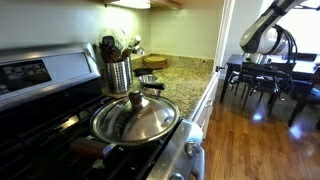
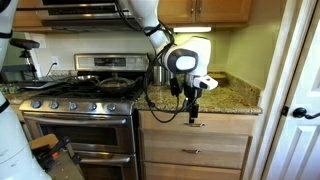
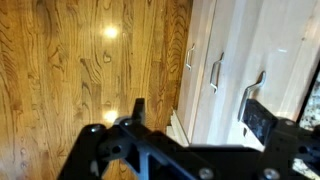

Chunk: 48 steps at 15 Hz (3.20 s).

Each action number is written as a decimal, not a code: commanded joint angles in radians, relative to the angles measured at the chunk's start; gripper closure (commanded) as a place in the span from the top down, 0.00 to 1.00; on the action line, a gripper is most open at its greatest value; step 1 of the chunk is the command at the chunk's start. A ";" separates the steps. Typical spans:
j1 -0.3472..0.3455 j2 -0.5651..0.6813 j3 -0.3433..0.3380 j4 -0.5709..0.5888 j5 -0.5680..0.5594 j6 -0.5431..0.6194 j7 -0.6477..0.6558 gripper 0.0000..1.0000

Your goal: Close the open drawer, open the topmost drawer

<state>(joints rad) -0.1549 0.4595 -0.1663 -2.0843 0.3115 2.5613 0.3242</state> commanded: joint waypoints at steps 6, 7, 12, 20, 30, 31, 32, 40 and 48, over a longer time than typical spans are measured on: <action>-0.003 0.117 -0.003 0.142 -0.025 -0.011 0.034 1.00; -0.003 0.127 -0.003 0.150 -0.028 -0.013 0.034 1.00; -0.013 0.145 0.008 0.165 -0.023 -0.003 0.015 1.00; -0.095 0.304 0.095 0.295 0.081 0.055 -0.056 1.00; -0.140 0.436 0.169 0.429 0.151 0.062 -0.083 1.00; -0.141 0.447 0.173 0.441 0.153 0.064 -0.084 1.00; -0.141 0.459 0.175 0.453 0.153 0.063 -0.081 1.00; -0.137 0.528 0.189 0.522 0.160 0.079 -0.070 1.00; -0.140 0.559 0.194 0.550 0.164 0.079 -0.072 1.00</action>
<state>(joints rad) -0.2812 1.0025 0.0100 -1.5548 0.4571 2.6286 0.2636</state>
